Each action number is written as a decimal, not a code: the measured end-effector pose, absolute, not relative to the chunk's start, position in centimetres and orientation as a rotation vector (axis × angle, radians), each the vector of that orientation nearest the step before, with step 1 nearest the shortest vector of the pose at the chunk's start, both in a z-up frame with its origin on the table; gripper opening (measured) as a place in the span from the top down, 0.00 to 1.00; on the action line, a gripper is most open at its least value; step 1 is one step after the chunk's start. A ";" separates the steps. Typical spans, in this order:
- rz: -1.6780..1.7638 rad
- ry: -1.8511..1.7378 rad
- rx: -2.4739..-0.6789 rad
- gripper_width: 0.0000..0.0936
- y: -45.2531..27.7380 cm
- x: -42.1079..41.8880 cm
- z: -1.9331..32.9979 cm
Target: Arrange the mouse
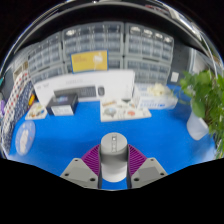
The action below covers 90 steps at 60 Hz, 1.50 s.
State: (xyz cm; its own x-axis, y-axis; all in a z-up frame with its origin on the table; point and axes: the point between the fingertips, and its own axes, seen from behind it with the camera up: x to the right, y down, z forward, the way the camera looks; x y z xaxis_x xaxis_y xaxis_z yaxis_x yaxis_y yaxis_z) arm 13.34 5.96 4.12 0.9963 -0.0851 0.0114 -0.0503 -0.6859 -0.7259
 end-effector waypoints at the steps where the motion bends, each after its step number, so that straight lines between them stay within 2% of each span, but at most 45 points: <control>1: -0.066 0.106 -2.313 0.63 6.5 13.0 5.3; 9: -0.093 0.149 -2.173 0.63 9.5 8.0 14.7; 14: -0.076 0.132 -2.101 0.63 10.7 3.1 19.3; 19: -0.072 0.097 -2.059 0.63 12.0 -3.2 22.4; 24: -0.034 0.054 -2.035 0.63 13.0 -9.8 23.6; 27: -0.008 0.019 -2.036 0.63 13.5 -14.0 23.3; 33: 0.049 -0.025 -2.074 0.63 14.3 -21.3 20.1; 48: 0.079 -0.094 -2.316 0.64 13.2 -29.9 4.3; 57: 0.047 -0.114 -2.411 0.63 11.8 -30.6 -1.3; 67: 0.031 -0.118 -2.398 0.62 12.0 -30.6 -1.4; 79: 0.043 -0.104 -2.415 0.47 11.9 -30.8 -1.4; 81: 0.058 -0.085 -2.429 0.43 11.7 -30.8 -1.2; 82: 0.063 -0.070 -2.432 0.34 11.6 -30.7 -1.0; 84: 0.068 -0.044 -2.425 0.26 11.6 -30.5 -0.3; 85: 0.068 -0.034 -2.415 0.16 11.6 -30.3 0.2; 87: 0.068 -0.023 -2.398 0.06 11.6 -30.0 1.2; 88: 0.066 -0.019 -2.391 0.09 11.6 -29.8 1.7; 89: 0.068 -0.017 -2.385 0.05 11.6 -29.6 2.2; 90: 0.063 -0.010 -2.377 0.06 11.5 -29.2 2.8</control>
State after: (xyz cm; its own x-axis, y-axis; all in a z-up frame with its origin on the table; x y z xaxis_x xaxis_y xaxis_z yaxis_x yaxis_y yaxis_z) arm -29.22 11.54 2.78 0.9988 0.0257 -0.0426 -0.0109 -0.7225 -0.6913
